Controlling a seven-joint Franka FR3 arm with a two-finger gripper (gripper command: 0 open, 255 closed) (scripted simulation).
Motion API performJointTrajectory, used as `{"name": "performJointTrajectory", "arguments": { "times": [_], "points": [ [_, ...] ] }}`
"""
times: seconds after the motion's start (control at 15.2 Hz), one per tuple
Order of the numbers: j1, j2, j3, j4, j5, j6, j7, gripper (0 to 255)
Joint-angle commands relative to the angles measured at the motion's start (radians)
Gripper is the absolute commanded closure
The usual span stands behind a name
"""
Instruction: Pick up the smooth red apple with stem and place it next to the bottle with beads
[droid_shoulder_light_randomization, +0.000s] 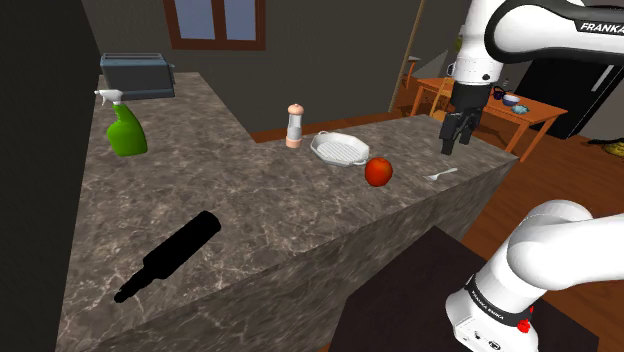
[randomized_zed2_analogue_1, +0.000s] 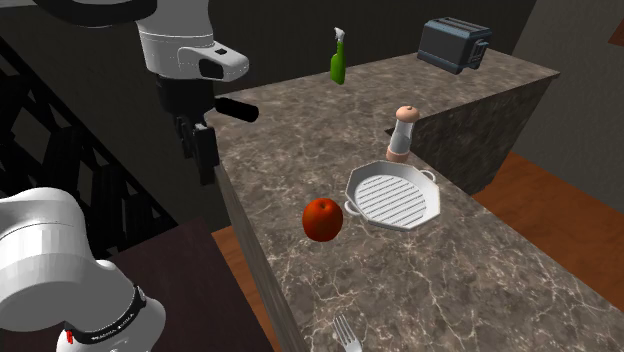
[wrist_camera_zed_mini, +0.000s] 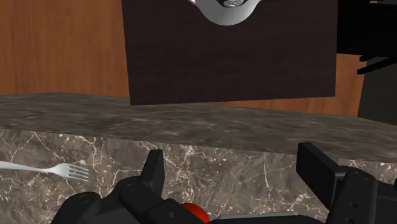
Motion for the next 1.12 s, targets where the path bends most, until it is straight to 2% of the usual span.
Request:
{"name": "performJointTrajectory", "arguments": {
  "times": [0.0,0.53,1.06],
  "points": [
    [0.000,0.000,0.000,0.000,0.000,0.000,0.000,0],
    [0.000,0.284,-0.120,0.079,0.030,0.222,-0.093,0],
    [0.015,0.603,-0.221,0.245,0.140,0.368,-0.224,0]
  ]
}}
